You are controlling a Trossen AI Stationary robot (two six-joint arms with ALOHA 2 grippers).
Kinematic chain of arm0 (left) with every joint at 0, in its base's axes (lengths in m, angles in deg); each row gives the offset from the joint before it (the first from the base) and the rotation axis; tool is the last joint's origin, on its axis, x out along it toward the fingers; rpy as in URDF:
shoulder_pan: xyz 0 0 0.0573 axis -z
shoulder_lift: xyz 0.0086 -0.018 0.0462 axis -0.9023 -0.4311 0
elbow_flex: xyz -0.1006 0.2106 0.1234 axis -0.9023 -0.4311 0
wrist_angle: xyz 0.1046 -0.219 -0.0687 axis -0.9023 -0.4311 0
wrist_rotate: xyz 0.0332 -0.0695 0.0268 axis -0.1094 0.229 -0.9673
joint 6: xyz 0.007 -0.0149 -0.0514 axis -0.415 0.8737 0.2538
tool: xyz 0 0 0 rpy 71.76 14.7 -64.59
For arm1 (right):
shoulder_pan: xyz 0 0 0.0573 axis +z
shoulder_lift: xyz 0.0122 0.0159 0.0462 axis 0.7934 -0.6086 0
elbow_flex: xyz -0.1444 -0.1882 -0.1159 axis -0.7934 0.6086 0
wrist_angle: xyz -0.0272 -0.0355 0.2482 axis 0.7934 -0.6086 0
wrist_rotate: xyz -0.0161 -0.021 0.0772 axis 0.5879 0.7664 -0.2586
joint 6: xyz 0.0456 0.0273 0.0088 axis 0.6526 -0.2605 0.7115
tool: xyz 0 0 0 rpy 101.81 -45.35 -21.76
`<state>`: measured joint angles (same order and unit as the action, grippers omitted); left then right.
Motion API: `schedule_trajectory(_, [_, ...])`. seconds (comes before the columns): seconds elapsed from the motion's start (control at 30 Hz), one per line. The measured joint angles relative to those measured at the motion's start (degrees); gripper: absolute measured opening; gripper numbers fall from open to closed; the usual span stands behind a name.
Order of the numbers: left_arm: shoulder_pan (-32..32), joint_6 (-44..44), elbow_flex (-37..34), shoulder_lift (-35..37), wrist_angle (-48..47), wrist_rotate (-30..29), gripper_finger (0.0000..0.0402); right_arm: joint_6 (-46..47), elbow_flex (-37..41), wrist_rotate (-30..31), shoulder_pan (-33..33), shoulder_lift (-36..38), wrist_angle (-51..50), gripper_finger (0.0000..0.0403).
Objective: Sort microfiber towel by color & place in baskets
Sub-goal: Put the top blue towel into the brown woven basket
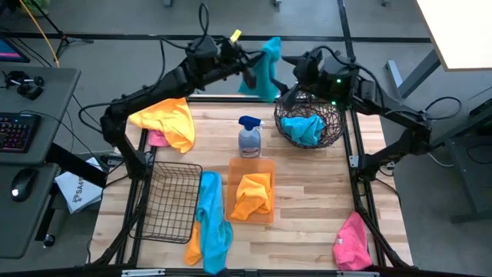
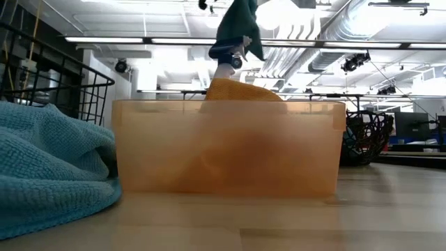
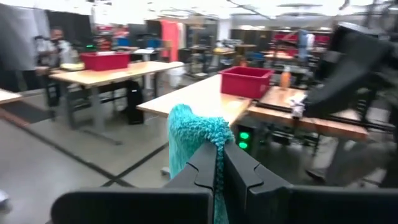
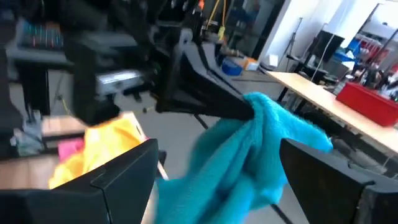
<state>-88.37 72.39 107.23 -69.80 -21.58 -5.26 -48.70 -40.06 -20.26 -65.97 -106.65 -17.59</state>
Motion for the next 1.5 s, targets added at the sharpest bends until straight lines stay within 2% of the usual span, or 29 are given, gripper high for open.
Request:
schedule_trajectory(0.17, [1.75,-2.78,0.0,0.03,0.28,3.41,0.0,-4.67,0.0,0.42,-0.32,-2.44,-0.63,0.0332])
schedule_trajectory(0.4, [3.11,-4.27,0.0,0.71,-0.95,3.66,0.0,-9.26,0.04,8.59,-0.43,-3.71,-0.14,0.0332])
schedule_trajectory(0.63, [3.5,-4.27,0.04,1.29,-0.6,6.96,0.0,-10.11,0.04,6.38,-0.43,-3.9,0.5,0.032])
schedule_trajectory(0.73, [3.67,-3.98,0.02,1.29,-0.62,7.63,0.0,-8.8,0.04,5.61,-0.42,-4.46,1.91,0.0288])
schedule_trajectory(0.83, [3.75,-3.84,0.04,1.29,-0.64,7.63,0.0,-6.61,0.04,3.52,-0.39,-4.71,3.07,0.0226])
schedule_trajectory(0.93, [3.79,-3.25,0.04,1.29,-0.61,7.61,0.0,-4.85,0.04,3.08,-0.36,-4.74,3.17,0.0129])
schedule_trajectory(1.0, [3.78,-2.72,0.04,1.31,-0.65,7.61,0.0004,-3.69,0.04,2.63,-0.38,-4.74,3.16,0.0048])
schedule_trajectory(1.03, [3.61,-2.41,0.02,1.62,-0.98,7.61,0.001,-3.44,0.04,2.35,-0.38,-4.67,3.16,0.0026])
schedule_trajectory(1.27, [1.38,-3.62,0.0,5.29,-5.25,6.33,0.0082,-4.57,0.04,5.02,-0.86,-3.07,-0.25,0.0007])
schedule_trajectory(1.37, [-0.59,-7.15,0.0,8.51,-12.13,2.48,0.0118,-3.53,0.04,7.49,-2.5,-1.28,-4.24,0.001])
schedule_trajectory(1.5, [-4.23,-8.99,-0.04,12.85,-25.4,-0.94,0.0152,1.32,0.02,7.94,-5.73,1.27,-14.76,0.0005])
